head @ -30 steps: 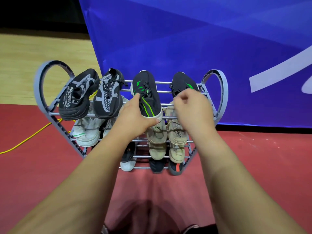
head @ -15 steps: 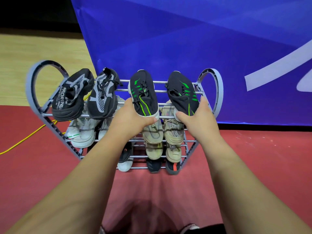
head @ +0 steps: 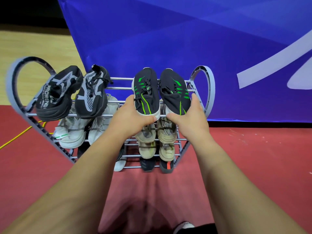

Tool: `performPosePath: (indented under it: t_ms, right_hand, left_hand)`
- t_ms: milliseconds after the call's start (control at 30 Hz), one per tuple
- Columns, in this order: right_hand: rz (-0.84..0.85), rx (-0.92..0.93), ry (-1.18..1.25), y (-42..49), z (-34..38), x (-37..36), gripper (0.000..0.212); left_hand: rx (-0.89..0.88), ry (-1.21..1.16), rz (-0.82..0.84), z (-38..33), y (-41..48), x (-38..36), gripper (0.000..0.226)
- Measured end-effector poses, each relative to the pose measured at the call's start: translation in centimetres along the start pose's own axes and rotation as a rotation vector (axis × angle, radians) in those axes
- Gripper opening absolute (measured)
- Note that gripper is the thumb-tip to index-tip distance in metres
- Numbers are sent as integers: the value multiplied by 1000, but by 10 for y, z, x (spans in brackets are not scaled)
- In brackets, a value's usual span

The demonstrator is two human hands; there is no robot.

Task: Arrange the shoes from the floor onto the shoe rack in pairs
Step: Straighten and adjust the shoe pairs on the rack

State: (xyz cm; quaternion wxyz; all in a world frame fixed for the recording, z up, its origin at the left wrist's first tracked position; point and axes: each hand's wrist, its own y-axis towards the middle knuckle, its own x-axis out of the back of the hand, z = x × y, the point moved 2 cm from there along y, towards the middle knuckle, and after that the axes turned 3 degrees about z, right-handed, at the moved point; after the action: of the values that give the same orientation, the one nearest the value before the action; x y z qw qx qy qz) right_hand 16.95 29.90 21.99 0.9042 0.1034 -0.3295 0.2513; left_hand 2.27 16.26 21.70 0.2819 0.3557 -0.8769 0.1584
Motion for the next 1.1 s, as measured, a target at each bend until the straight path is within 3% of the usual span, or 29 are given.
performPosePath:
  t_ms: [200,367,500,600,967,1100]
  right_hand:
    - [-5,-1,26,-1,-3,-2,94]
    - [-16,-2,64,-4,-1,2,74]
    - [-12,7,57,-6,-2,0,87]
    - [-18,6,50,-6,-3,-3,84]
    - [26,25,100,-5,-5,4,56]
    - [64,38,57,-8,9,11,50]
  left_hand:
    - [-14,-5,-2,1,4,-7,84]
    - [-40,27,-4,2,6,-6,83]
    - [-60,84,-10,-2,1,-9,77]
    - [-57,110,-18,-5,-2,-11,76]
    - [-57,94,14,-1,0,-10,79]
    - [-109,20,16,-3,-10,1,69]
